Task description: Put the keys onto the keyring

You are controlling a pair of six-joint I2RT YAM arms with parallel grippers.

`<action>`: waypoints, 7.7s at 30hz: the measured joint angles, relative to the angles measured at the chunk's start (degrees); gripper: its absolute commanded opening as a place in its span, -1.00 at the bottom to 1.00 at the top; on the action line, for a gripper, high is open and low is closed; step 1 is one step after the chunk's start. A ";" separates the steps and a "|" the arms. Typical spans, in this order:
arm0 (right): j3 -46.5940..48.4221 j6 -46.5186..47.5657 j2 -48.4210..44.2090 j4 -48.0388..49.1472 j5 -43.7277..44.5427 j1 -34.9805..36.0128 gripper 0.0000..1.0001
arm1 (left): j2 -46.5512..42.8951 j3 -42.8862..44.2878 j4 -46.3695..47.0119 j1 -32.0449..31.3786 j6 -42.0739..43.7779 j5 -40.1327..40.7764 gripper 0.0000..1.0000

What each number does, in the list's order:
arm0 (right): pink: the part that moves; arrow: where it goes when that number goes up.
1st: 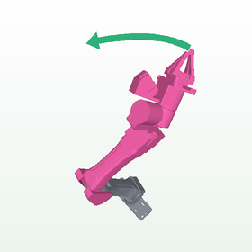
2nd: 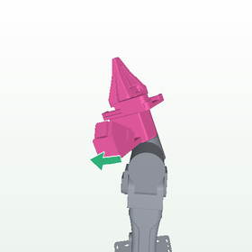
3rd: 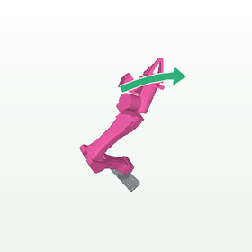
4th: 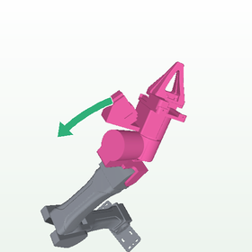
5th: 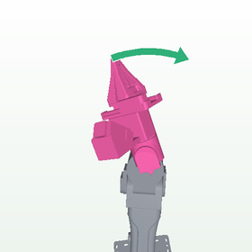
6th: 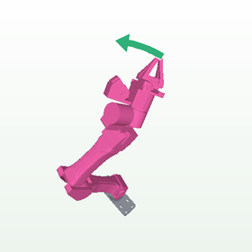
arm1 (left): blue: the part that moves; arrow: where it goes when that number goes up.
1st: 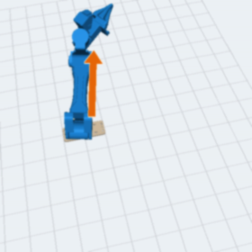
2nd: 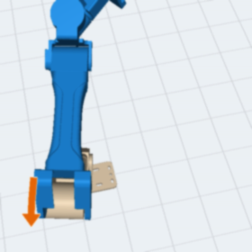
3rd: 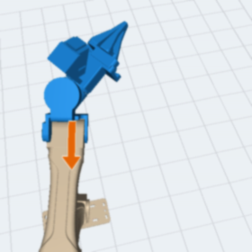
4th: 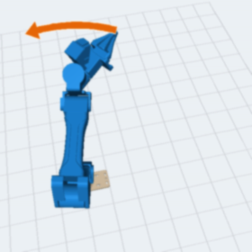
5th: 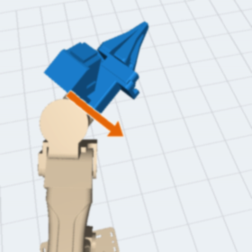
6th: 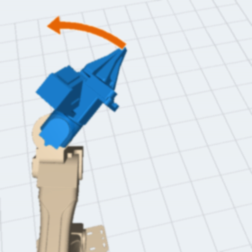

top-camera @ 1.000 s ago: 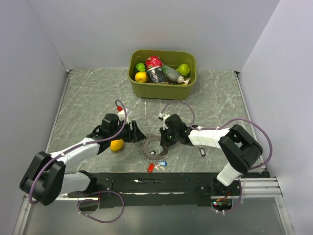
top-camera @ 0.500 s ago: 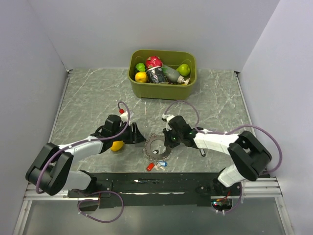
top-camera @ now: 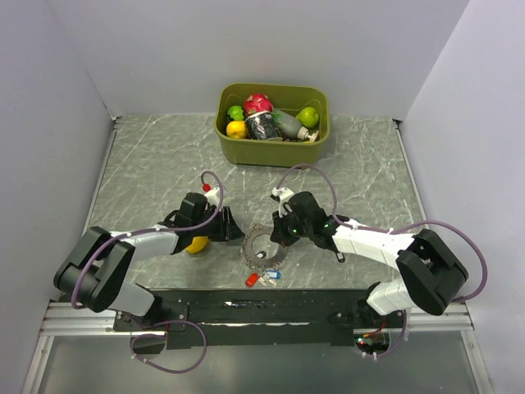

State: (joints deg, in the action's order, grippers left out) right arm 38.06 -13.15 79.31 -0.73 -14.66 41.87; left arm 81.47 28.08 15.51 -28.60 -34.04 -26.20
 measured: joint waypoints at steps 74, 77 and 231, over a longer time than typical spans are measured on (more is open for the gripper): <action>0.07 0.57 2.34 2.38 -4.87 0.15 -1.00 | -7.28 6.99 -14.82 -10.12 10.71 21.40 -0.08; 0.07 0.07 3.08 2.25 -4.66 0.15 -1.00 | -7.43 8.11 -17.25 -10.73 11.04 22.08 -0.06; -6.69 -3.48 -10.62 -6.10 0.39 -0.66 -1.00 | 4.46 16.00 -23.50 -21.20 48.33 21.31 -0.38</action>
State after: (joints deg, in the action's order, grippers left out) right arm 31.38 -16.62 68.69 -6.83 -14.26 41.21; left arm 85.93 44.07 -7.99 -49.80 14.28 -4.89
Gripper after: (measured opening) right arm 0.007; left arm 0.329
